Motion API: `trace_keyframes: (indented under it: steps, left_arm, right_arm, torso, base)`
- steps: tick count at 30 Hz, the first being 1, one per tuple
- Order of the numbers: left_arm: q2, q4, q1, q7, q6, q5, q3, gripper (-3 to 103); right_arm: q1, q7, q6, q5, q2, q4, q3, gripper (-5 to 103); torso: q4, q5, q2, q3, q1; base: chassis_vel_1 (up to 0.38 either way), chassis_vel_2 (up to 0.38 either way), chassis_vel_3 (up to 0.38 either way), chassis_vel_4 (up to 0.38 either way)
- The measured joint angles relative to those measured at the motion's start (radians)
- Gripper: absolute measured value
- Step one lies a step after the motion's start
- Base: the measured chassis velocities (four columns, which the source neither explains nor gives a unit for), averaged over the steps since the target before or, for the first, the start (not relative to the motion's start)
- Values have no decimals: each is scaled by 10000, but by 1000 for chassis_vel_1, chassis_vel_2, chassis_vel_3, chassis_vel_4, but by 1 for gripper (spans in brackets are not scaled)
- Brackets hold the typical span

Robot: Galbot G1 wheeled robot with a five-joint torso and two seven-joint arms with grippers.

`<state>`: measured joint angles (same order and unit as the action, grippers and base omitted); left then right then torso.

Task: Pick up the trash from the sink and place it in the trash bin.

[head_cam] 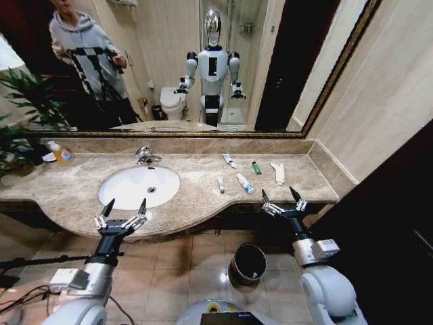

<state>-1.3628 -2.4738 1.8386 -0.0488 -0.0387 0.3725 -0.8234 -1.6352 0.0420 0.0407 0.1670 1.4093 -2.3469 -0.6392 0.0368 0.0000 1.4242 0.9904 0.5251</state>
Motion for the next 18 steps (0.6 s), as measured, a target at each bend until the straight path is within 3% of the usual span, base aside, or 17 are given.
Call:
trace_keyframes:
  steps: [18]
  left_arm:
    - [0, 0, 0, 0, 0, 0, 0, 100]
  right_arm:
    - [43, 77, -264, -461, 8, 284, 200, 100]
  torso:
    - [0, 0, 0, 0, 0]
  base:
    - [0, 0, 0, 0]
